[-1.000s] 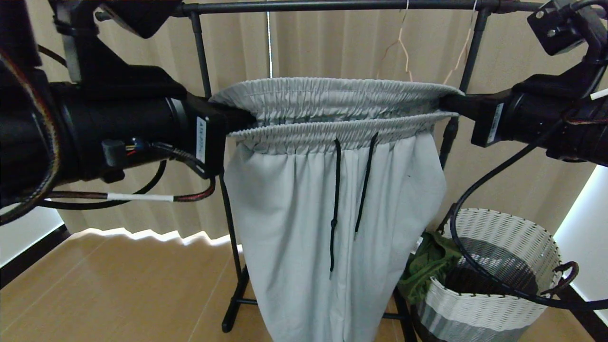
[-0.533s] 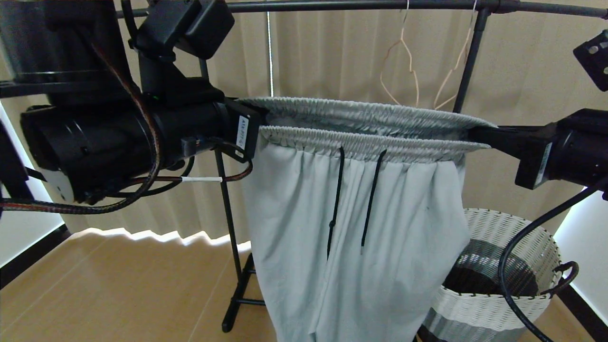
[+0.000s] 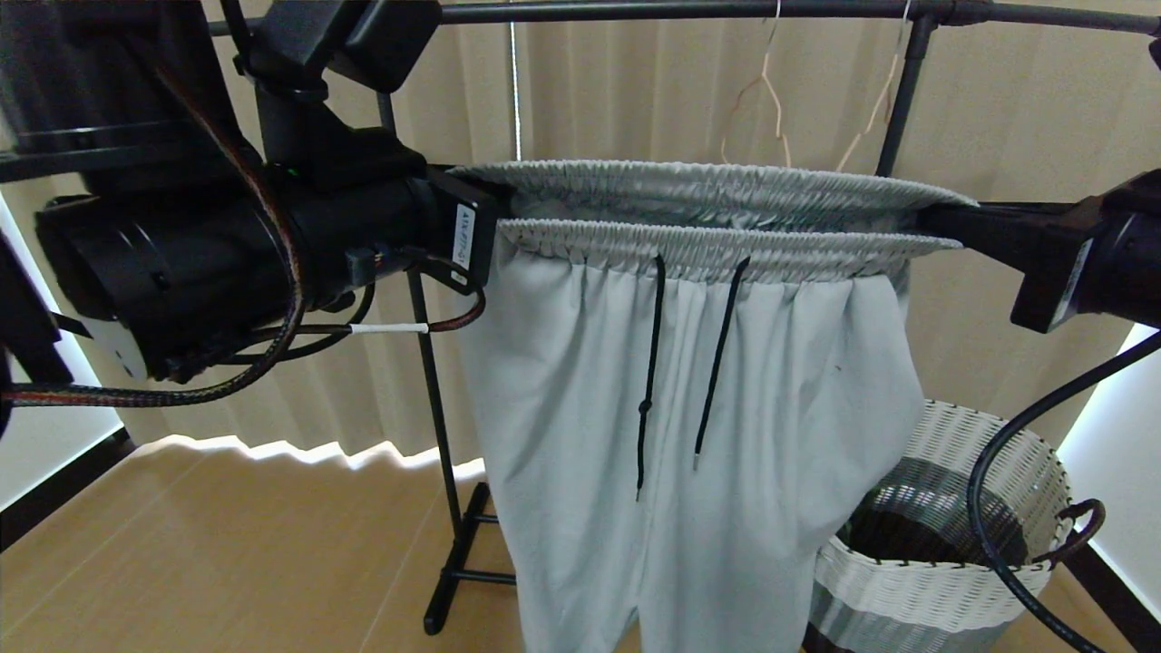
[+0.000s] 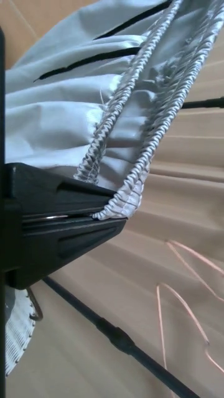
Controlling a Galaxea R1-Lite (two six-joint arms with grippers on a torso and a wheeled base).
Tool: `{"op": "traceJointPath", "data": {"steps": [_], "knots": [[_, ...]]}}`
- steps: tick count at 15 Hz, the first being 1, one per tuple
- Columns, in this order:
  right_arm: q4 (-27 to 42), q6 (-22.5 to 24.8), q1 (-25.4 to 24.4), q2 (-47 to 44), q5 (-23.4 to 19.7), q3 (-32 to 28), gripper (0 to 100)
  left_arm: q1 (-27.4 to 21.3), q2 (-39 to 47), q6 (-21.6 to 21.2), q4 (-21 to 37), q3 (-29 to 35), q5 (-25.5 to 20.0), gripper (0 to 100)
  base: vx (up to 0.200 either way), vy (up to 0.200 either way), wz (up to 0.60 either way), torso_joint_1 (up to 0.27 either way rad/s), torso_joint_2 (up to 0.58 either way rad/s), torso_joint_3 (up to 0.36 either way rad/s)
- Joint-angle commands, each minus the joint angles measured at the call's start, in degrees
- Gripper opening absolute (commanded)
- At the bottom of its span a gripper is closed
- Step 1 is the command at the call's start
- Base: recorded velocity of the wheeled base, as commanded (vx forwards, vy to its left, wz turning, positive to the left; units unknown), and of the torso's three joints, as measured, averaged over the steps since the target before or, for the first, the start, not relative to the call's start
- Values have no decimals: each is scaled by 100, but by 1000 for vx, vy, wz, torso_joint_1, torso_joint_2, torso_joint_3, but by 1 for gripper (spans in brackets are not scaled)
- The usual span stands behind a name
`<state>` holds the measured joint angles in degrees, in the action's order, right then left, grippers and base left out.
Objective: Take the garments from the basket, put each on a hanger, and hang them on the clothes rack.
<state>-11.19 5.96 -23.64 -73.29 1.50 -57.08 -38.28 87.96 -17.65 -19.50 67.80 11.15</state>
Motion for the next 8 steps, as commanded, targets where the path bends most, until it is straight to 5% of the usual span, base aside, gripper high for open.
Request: {"op": "traceJointPath", "data": {"steps": [1, 4, 5, 8], "knots": [[-6, 2, -1, 16, -9, -58, 0, -4, -68, -1, -9, -39, 1, 0, 0, 0, 0, 0, 0, 0], [12, 2, -1, 25, -1, -32, 0, -13, -200, -10, -9, -285, 1, 0, 0, 0, 0, 0, 0, 0], [20, 2, -9, 34, -9, -23, 100, -22, -253, -10, -9, -391, 1, 0, 0, 0, 0, 0, 0, 0], [12, 2, -9, 52, -1, 21, 100, 5, -314, -10, -1, -408, 1, 0, 0, 0, 0, 0, 0, 0]]}}
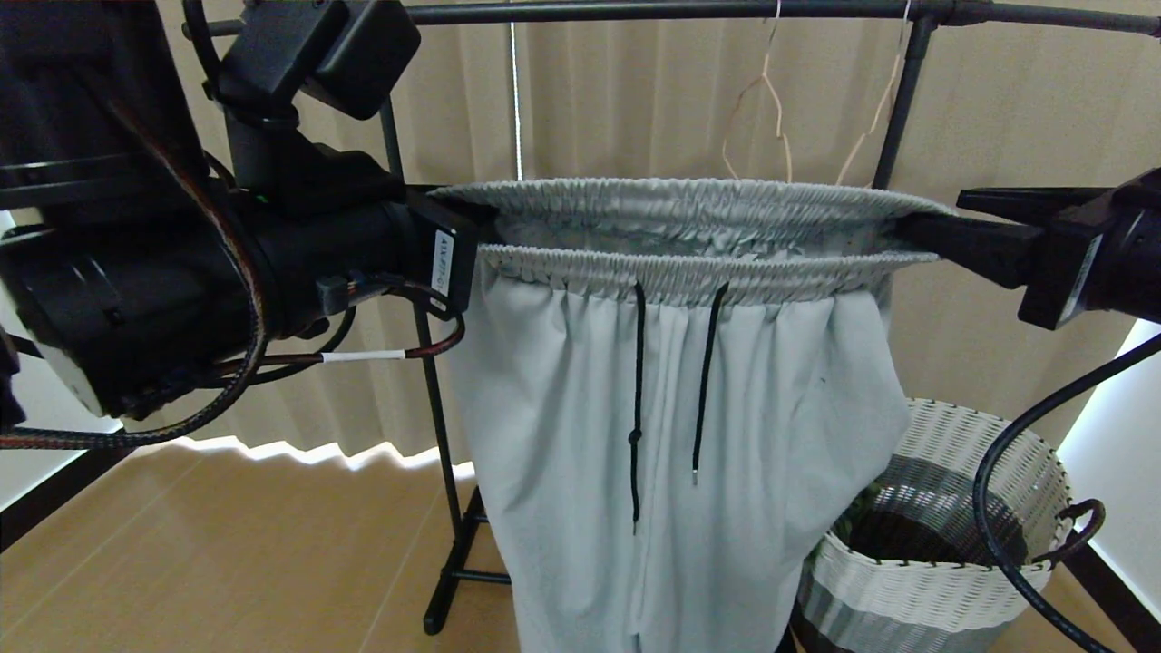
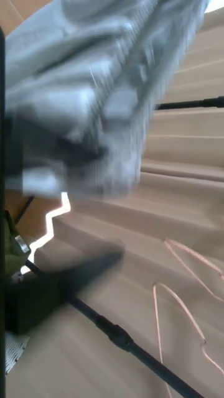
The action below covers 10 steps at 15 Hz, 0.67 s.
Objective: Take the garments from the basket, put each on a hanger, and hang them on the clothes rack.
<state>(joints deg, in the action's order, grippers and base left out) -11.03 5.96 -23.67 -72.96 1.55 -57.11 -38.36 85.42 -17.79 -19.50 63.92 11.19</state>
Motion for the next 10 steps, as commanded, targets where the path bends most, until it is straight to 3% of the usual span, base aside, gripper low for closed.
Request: {"op": "traceJointPath", "data": {"steps": [1, 6, 10], "knots": [[-13, 2, -6, 54, -14, 86, 100, 31, -61, 3, -1, -19, -3, 0, 0, 0, 0, 0, 0, 0], [-22, -42, -208, 388, -401, 526, 100, 224, -61, 3, 26, -28, 270, 0, 0, 0, 0, 0, 0, 0], [57, -227, -208, 783, -1113, 526, 100, 637, 106, 12, 17, -81, 428, 0, 0, 0, 0, 0, 0, 0]]}}
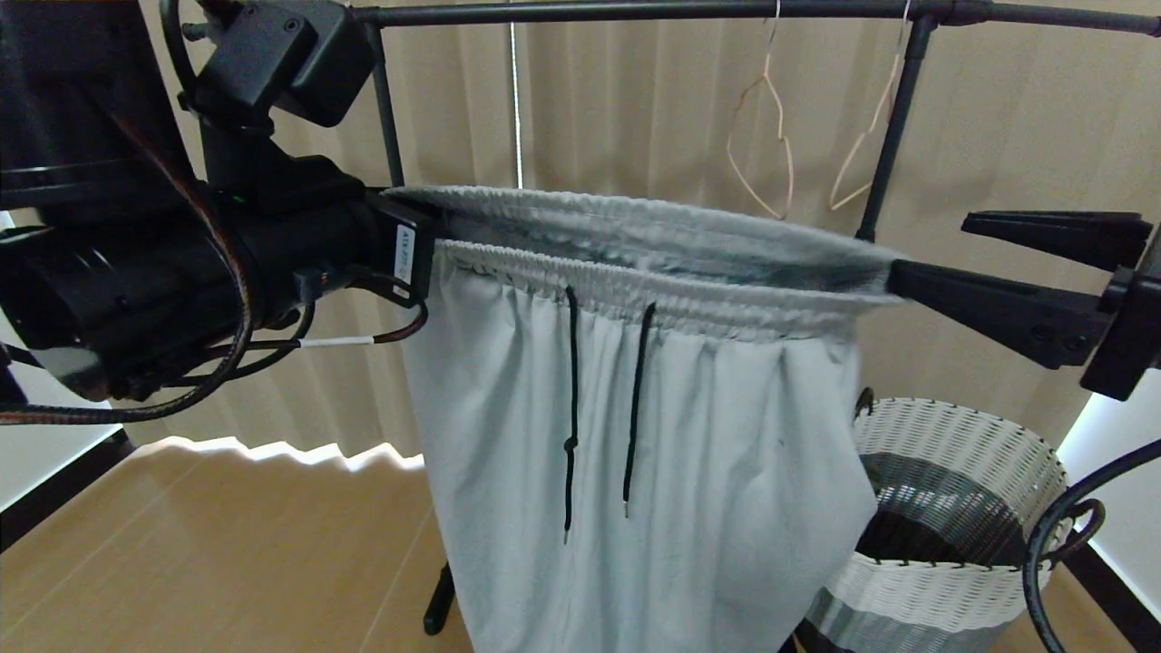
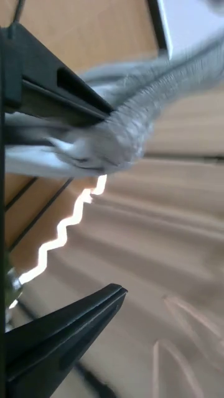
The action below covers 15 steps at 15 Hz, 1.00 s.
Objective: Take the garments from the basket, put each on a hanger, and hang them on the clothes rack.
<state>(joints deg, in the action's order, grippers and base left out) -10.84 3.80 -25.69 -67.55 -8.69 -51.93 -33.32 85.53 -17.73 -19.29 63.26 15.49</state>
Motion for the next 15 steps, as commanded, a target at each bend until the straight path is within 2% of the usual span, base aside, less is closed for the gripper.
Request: {"op": "traceJointPath", "data": {"steps": [1, 5, 7, 8, 11, 12, 14, 15], "knots": [[47, -11, -7, 312, -150, 43, 100, 256, 157, 6, -5, 2, -3, 0, 0, 0, 0, 0, 0, 0], [47, -2, -7, 409, -115, 210, 100, 405, 139, 15, -5, -33, -3, 0, 0, 0, 0, 0, 0, 0], [91, 68, 213, 418, -27, 359, 100, 405, -19, 6, 4, -182, 6, 0, 0, 0, 0, 0, 0, 0], [302, 191, 644, 515, 87, 447, 100, 414, -300, 6, 21, -446, -3, 0, 0, 0, 0, 0, 0, 0], [636, 288, 1162, 734, 131, 473, 100, 546, -906, 23, 21, -1123, -73, 0, 0, 0, 0, 0, 0, 0], [811, 367, 1558, 849, 192, 588, 100, 660, -1170, 32, 21, -1439, -99, 0, 0, 0, 0, 0, 0, 0], [890, 648, 1927, 919, 192, 816, 100, 853, -1434, 41, 13, -1720, -398, 0, 0, 0, 0, 0, 0, 0], [846, 780, 2068, 963, 210, 1027, 100, 1064, -1610, 41, 21, -1782, -785, 0, 0, 0, 0, 0, 0, 0]]}}
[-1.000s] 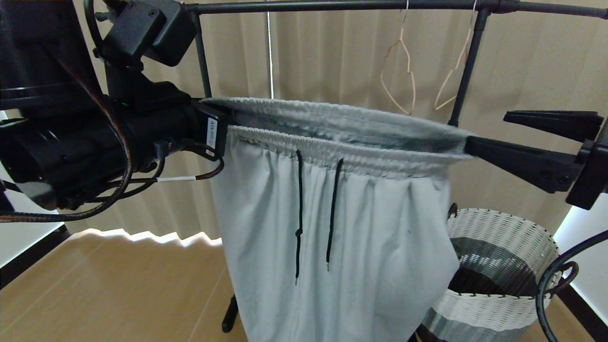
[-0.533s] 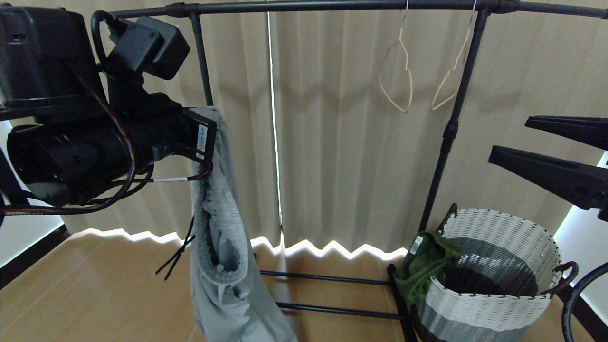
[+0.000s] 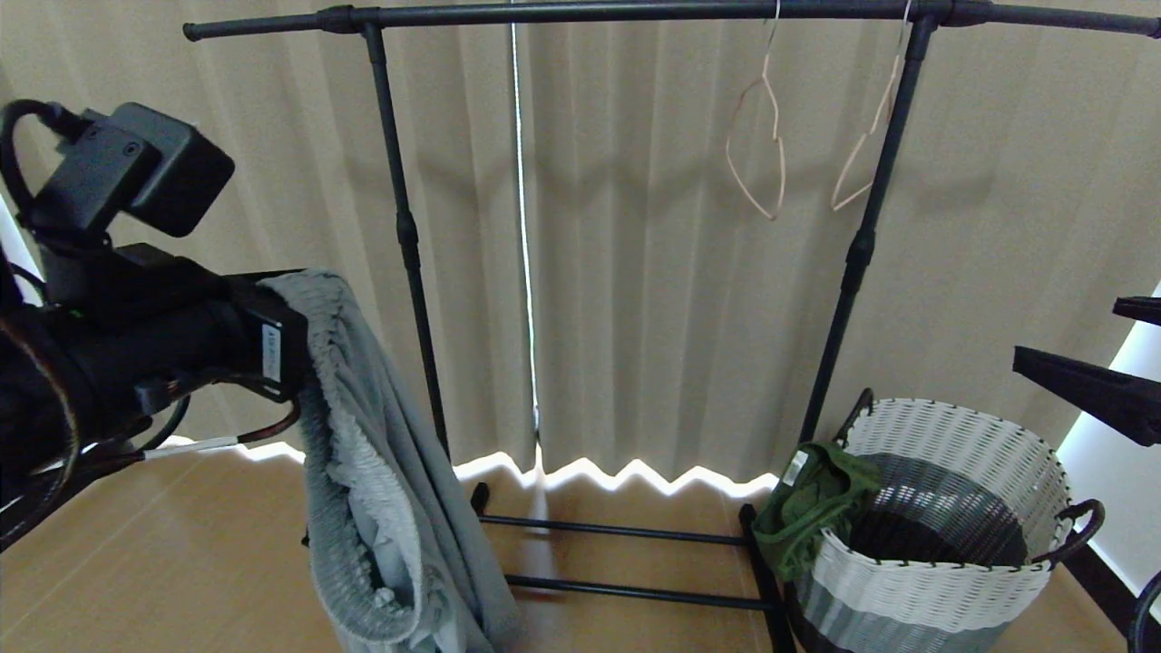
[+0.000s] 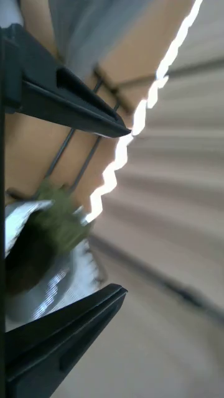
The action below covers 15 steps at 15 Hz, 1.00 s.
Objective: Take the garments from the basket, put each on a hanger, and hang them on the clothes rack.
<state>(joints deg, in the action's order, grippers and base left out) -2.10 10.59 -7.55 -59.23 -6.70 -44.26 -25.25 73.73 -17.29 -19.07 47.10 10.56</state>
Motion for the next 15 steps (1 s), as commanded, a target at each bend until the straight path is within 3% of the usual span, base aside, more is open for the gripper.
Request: {"op": "traceJointPath", "data": {"steps": [1, 2, 6, 9, 15], "knots": [[-63, 136, 368, 193, 99, 366, 100, 494, -465, -3, -9, -158, -616, 0, 0, 0, 0, 0, 0, 0], [-72, 224, 438, 211, 222, 383, 100, 591, -465, 6, -18, -149, -854, 0, 0, 0, 0, 0, 0, 0], [-397, 523, 465, 263, 670, 673, 100, 644, -579, 94, -36, -448, -906, 0, 0, 0, 0, 0, 0, 0], [-1355, 637, 473, 167, 723, 1183, 100, 644, -720, 85, -36, -553, -898, 0, 0, 0, 0, 0, 0, 0], [-1495, 734, 623, 114, 723, 1254, 100, 644, -720, 67, -45, -720, -898, 0, 0, 0, 0, 0, 0, 0]]}}
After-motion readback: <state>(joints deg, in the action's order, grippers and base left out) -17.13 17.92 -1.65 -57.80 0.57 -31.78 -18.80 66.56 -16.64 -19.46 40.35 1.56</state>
